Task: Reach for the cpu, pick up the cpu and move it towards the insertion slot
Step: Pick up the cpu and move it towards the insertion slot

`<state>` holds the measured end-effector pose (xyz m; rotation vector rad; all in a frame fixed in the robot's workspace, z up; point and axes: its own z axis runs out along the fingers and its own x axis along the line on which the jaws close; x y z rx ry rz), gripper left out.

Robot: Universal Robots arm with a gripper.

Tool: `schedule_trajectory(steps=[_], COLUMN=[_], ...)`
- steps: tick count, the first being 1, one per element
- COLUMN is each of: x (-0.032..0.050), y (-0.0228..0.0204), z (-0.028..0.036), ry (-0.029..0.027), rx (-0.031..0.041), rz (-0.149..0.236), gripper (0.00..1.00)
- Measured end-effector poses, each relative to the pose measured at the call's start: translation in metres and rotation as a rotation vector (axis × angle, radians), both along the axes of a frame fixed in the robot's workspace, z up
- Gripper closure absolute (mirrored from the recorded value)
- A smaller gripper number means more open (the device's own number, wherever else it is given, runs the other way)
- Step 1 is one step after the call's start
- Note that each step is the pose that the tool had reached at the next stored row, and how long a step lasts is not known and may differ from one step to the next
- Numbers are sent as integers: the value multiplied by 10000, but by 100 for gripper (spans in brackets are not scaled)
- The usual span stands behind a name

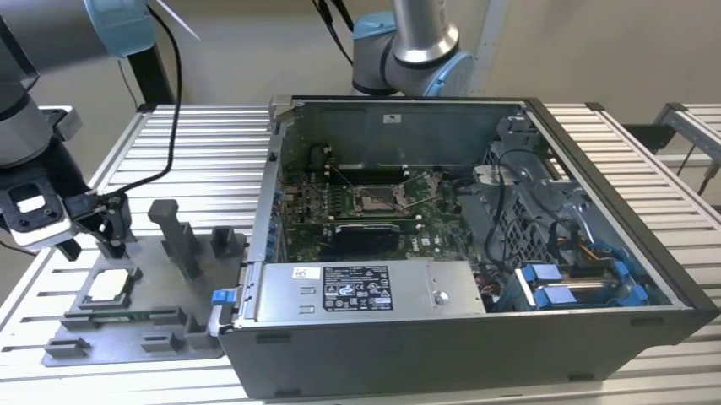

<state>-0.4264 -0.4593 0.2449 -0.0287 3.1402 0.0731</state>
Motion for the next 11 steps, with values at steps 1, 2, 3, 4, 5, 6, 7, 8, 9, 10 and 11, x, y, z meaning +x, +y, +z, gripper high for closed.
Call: schedule_trajectory(steps=[1,2,3,4,5,6,7,8,9,10,11], x=[0,0,0,0,-1,-1,-1,0,0,0,0], y=[0,0,0,0,0,1,1,0,0,0,0], z=[-15,-30,-44,-55,-62,-69,-78,-89,-103,-119,-137], ry=[1,1,1,3,12,21,29,39,51,57,61], rx=[1,0,0,-1,0,-1,-1,-2,-5,-5,-6], rz=[-1,0,0,0,-1,-2,-2,-1,-1,-1,-1], gripper=[100,100,100,100,100,100,100,100,100,100,100])
